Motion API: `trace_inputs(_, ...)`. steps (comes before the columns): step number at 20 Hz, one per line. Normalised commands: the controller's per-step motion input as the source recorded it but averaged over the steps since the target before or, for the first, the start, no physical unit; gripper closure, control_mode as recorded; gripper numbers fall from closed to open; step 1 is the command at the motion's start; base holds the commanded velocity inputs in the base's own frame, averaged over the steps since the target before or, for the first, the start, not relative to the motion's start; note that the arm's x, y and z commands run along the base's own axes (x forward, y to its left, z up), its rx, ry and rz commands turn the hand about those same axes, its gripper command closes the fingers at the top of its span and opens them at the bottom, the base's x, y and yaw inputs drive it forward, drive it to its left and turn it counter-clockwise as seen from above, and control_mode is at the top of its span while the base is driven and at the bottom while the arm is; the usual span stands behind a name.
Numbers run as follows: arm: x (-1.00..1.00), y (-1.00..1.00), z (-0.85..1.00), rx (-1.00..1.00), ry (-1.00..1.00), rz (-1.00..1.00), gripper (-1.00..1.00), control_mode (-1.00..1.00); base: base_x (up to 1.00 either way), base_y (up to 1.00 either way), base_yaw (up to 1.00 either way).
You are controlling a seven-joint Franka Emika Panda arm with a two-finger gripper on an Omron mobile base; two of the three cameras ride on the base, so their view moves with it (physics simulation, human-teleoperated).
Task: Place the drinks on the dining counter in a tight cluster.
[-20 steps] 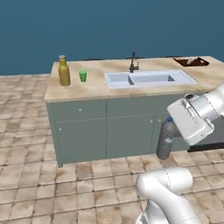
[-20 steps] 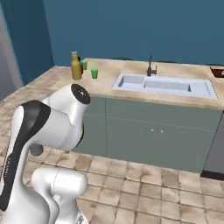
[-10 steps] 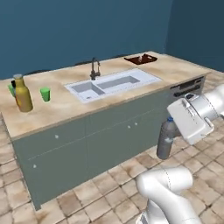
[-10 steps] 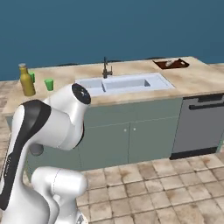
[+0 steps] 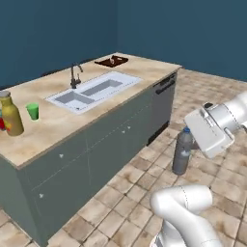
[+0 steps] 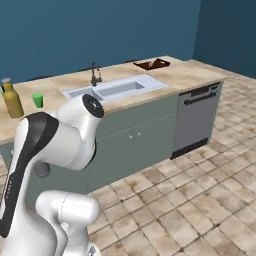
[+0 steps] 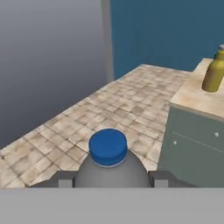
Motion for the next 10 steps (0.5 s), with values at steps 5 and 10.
trace_inputs(5,0.0,0.0,0.0,0.0,0.0,0.0,1.0,1.0,-0.29,1.0,-0.59)
trace_inputs(10,0.0,0.0,0.0,0.0,0.0,0.0,1.0,1.0,-0.02,1.0,-0.61)
